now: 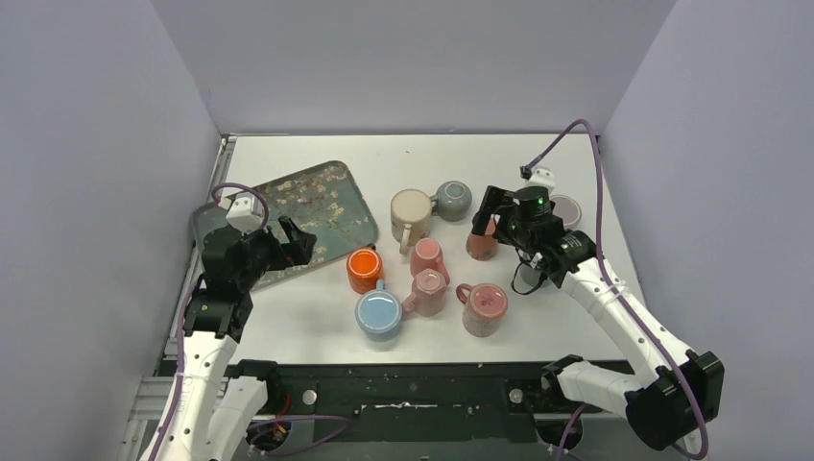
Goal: Turn the mug right side up
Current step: Turn over the cup at the center of the board.
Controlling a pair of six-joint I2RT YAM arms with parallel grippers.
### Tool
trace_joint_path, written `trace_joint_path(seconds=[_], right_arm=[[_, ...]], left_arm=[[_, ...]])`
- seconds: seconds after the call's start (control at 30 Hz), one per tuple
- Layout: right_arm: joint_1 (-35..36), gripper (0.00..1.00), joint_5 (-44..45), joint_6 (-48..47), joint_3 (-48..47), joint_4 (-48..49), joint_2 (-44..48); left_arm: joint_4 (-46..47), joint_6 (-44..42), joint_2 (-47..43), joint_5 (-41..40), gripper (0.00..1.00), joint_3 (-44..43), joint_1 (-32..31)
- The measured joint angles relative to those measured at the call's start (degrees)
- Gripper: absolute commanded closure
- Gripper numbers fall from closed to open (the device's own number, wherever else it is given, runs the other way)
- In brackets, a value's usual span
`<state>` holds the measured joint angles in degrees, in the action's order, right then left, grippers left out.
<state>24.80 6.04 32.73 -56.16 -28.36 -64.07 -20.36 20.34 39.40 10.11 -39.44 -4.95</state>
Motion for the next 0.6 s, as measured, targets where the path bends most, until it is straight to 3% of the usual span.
trace_joint_path(seconds=[0.6], right_arm=[[0.3,0.02,0.4,1.0,-0.1,-0.5,0.1]], left_arm=[[0.0,0.0,-0.1,0.6,0.03,0.6,0.0]])
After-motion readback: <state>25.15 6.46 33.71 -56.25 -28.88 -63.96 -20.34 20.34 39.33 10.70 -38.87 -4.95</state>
